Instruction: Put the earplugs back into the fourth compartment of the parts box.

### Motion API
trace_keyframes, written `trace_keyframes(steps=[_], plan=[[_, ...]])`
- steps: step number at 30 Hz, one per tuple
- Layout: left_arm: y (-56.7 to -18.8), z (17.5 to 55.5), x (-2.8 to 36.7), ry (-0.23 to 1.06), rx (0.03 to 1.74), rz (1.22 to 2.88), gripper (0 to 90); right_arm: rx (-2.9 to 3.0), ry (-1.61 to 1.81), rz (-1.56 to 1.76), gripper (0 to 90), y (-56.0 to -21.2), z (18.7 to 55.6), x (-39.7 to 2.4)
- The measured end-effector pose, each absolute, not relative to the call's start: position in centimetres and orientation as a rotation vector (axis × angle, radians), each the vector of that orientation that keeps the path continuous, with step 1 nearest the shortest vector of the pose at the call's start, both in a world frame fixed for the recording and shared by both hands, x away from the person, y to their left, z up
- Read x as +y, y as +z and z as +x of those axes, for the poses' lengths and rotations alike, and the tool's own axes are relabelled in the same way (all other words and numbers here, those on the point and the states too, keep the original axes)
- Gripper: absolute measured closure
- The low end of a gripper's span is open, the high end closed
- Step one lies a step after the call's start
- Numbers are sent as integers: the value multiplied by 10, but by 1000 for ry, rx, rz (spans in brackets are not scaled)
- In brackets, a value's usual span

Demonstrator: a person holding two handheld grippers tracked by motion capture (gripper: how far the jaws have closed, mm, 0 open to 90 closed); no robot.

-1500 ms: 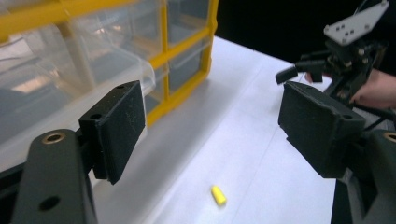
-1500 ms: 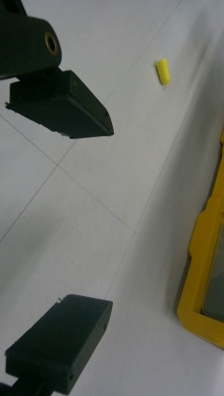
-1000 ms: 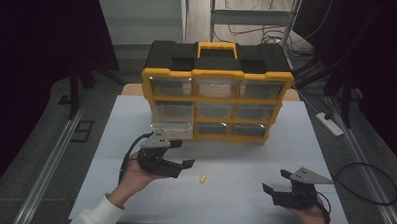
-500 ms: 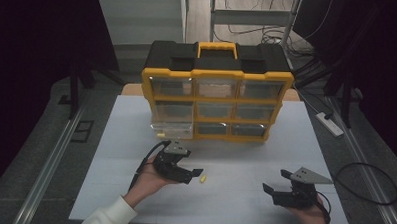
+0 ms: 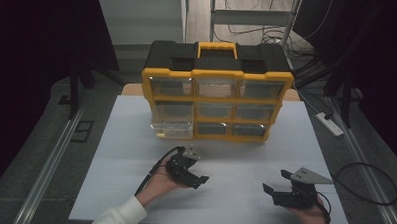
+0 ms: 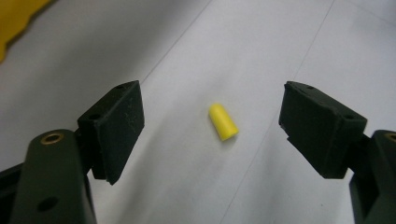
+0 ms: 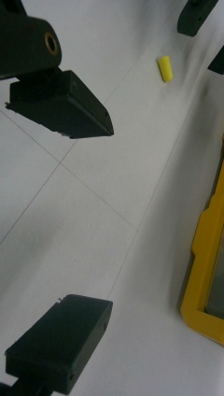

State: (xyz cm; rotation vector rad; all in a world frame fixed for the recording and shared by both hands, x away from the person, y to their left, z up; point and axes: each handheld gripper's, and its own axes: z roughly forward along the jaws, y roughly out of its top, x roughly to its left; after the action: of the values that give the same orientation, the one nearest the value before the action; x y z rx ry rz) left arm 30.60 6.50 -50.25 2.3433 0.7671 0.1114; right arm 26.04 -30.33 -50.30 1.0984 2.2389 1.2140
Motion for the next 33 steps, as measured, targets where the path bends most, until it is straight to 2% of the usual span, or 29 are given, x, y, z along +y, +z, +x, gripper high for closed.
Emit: trace_keyframes(steps=[13, 24, 28, 33], plan=[[-515, 308, 50, 90, 777, 2418, 220, 2241, 1204, 1099, 144, -503, 261, -303], [-521, 308, 45, 115, 790, 2453, 258, 2242, 1203, 1094, 145, -503, 260, -303], [-521, 306, 44, 135, 768, 2467, 301, 2243, 1200, 1092, 145, -503, 260, -303], [-520, 304, 44, 156, 728, 2477, 452, 2243, 1202, 1090, 145, -503, 260, -303]])
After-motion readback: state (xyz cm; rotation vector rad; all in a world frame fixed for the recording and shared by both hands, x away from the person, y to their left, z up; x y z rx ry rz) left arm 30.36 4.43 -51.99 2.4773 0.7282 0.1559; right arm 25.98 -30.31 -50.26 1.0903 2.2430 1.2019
